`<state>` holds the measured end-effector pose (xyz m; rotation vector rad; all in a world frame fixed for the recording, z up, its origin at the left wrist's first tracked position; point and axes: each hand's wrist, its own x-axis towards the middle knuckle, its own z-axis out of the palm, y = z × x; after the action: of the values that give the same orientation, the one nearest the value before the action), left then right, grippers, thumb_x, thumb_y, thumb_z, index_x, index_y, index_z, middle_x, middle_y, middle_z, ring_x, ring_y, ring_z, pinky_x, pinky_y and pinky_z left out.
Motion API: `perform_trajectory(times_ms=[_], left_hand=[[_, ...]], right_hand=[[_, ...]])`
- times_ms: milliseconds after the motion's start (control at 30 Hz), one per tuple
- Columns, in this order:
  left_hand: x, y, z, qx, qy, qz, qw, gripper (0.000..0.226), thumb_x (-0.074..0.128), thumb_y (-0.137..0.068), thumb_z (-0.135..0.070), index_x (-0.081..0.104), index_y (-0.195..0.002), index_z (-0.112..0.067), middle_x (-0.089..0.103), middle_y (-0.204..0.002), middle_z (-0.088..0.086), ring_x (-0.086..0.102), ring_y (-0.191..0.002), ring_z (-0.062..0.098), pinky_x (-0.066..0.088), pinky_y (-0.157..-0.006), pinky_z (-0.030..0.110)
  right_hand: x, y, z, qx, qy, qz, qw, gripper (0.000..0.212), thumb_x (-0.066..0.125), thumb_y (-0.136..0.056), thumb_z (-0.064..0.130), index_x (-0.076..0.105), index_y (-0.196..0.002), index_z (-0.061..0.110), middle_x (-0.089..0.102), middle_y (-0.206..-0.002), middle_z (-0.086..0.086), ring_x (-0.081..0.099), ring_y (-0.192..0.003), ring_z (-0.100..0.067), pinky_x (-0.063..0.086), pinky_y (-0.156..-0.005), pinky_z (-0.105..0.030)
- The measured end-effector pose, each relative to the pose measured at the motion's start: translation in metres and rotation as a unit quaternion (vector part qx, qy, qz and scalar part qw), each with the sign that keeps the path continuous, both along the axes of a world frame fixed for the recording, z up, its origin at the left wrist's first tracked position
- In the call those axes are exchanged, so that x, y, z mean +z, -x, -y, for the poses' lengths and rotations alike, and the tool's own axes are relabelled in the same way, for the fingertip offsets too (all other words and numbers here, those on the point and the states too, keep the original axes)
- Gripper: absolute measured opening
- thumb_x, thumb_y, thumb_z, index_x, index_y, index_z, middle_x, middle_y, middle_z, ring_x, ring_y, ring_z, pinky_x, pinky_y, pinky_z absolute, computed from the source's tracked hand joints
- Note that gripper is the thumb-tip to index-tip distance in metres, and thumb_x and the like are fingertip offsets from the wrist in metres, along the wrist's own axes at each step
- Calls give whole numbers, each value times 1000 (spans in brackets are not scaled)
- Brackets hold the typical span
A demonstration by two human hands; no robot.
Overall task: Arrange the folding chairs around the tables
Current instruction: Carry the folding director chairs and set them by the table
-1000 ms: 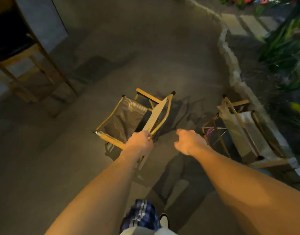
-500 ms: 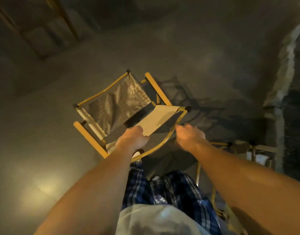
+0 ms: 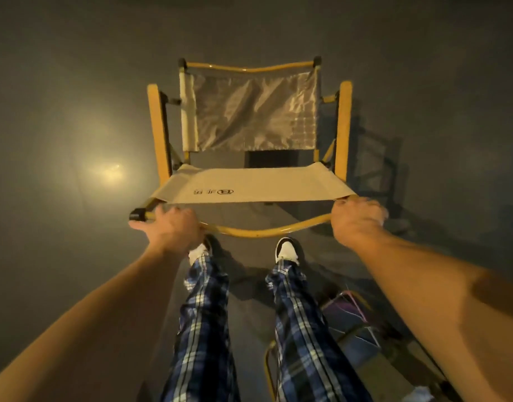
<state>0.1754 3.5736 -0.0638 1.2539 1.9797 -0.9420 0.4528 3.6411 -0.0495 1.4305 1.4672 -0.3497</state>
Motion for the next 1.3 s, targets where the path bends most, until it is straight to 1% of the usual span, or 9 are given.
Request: perform_trajectory(times_ms=[67, 233, 367, 500, 667, 800, 967, 1233, 1300], left_hand=[[-9, -2, 5, -6, -33, -16, 999, 29, 52, -90, -29, 62, -117, -27, 53, -126, 6, 35, -129, 32, 14, -97, 83], [-14, 5, 15, 21, -47, -10, 999, 30, 54, -88, -33, 62, -116, -26, 54, -122, 4, 35, -129, 29, 10, -96, 85], [-8, 15, 46, 51, -47, -5, 998, 24, 55, -89, -33, 64, -110, -27, 54, -120, 4, 36, -127, 28, 10, -96, 85], [-5, 43, 108, 120, -26, 7, 992, 21, 55, -90, -35, 63, -108, -28, 54, -119, 4, 37, -127, 28, 9, -96, 86], [1, 81, 199, 252, -8, 22, 967, 14, 55, -88, -35, 62, -99, -30, 54, -112, 0, 38, -124, 27, 8, -95, 86], [15, 104, 276, 378, -1, 13, 926, 2, 54, -89, -24, 53, -90, -25, 46, -103, 3, 37, -125, 31, 7, -100, 83], [15, 113, 362, 499, 17, 21, 866, 20, 52, -86, -14, 59, -102, -22, 50, -110, 5, 36, -124, 31, 6, -98, 84], [22, 54, 483, 696, -7, 23, 717, 13, 50, -88, -21, 59, -97, -25, 52, -110, 4, 38, -121, 30, 6, -99, 84], [17, 30, 503, 733, -4, 25, 680, 10, 50, -86, -22, 60, -87, -24, 51, -104, 4, 40, -115, 30, 6, -98, 84]], right_hand=[[-11, -2, -2, 6, -10, 1, 1000, 43, 47, -95, 16, 52, -138, 9, 47, -136, -21, 46, -120, -42, 47, -88, -49], [-15, 3, 4, 8, -36, 32, 999, 40, 47, -97, 20, 53, -134, 6, 44, -131, -23, 44, -114, -40, 42, -79, -42], [-13, 18, 23, 31, -37, 34, 998, 42, 49, -97, 20, 51, -136, 4, 43, -133, -23, 43, -116, -40, 44, -84, -42], [-16, 53, 49, 91, -38, 21, 995, 40, 38, -100, 18, 52, -136, 4, 45, -130, -20, 44, -114, -39, 46, -84, -43], [-12, 125, 80, 212, -30, -7, 977, 38, 43, -97, 18, 56, -131, 7, 46, -126, -20, 45, -109, -38, 45, -80, -43], [-7, 200, 110, 329, -31, -23, 943, 36, 46, -96, 19, 57, -128, 7, 46, -127, -23, 44, -112, -40, 43, -84, -43], [-1, 282, 154, 459, -28, -44, 887, 33, 47, -97, 25, 59, -126, 15, 48, -126, -21, 45, -111, -37, 44, -87, -41], [-1, 367, 255, 670, -7, -63, 740, 34, 53, -92, 23, 62, -124, 18, 50, -122, -18, 46, -110, -38, 43, -85, -40], [-3, 368, 277, 701, -6, -66, 710, 35, 52, -91, 21, 63, -125, 18, 51, -123, -19, 46, -109, -38, 43, -84, -40]])
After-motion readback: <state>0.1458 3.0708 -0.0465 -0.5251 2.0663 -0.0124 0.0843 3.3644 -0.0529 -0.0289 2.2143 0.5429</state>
